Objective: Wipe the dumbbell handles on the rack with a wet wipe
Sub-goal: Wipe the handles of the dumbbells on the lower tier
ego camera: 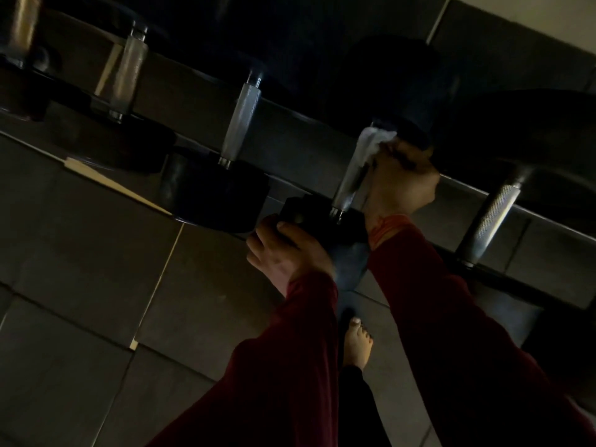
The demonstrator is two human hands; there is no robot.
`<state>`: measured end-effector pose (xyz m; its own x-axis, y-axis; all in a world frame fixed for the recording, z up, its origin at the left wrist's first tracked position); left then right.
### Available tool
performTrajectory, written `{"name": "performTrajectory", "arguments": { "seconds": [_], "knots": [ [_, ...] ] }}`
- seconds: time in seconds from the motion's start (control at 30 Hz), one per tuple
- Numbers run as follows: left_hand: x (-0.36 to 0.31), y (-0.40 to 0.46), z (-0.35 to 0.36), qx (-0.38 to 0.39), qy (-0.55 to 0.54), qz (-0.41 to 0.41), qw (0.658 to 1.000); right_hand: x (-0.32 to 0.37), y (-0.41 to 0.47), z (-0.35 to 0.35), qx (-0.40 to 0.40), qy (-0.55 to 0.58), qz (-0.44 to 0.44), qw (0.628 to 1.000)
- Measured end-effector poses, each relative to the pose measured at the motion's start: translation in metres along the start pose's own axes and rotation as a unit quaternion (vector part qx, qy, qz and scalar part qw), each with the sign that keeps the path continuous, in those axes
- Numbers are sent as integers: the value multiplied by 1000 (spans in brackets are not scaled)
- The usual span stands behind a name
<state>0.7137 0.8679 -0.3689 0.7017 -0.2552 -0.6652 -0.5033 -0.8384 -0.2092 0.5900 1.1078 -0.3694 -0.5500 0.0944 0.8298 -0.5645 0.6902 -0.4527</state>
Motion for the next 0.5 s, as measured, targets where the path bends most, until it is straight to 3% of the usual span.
{"name": "performTrajectory", "arguments": {
  "seconds": [0.07, 0.2, 0.3, 0.5],
  "knots": [
    [1, 0, 0, 1, 2, -3, 1000, -13, 1, 1, 16, 18, 62, 998],
    [4, 0, 2, 8, -1, -7, 1000, -20, 10, 14, 77, 8, 93, 993],
    [3, 0, 1, 0, -2, 0, 1000, -15, 11, 13, 71, -40, 88, 993],
    [2, 1, 1, -1, 11, 0, 1000, -36, 6, 2, 72, -9, 138, 988]
  ]
}}
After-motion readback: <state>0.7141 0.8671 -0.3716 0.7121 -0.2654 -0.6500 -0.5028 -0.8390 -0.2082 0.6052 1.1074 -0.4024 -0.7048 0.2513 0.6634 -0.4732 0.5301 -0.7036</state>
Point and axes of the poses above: each hand's wrist, its own y-axis towards the middle knuckle, its own z-axis out of the palm, x = y × z, the point moved 10 cm from there along y, towards the middle knuckle, and after that the axes turned 5 degrees about z, right-handed, at the moved point
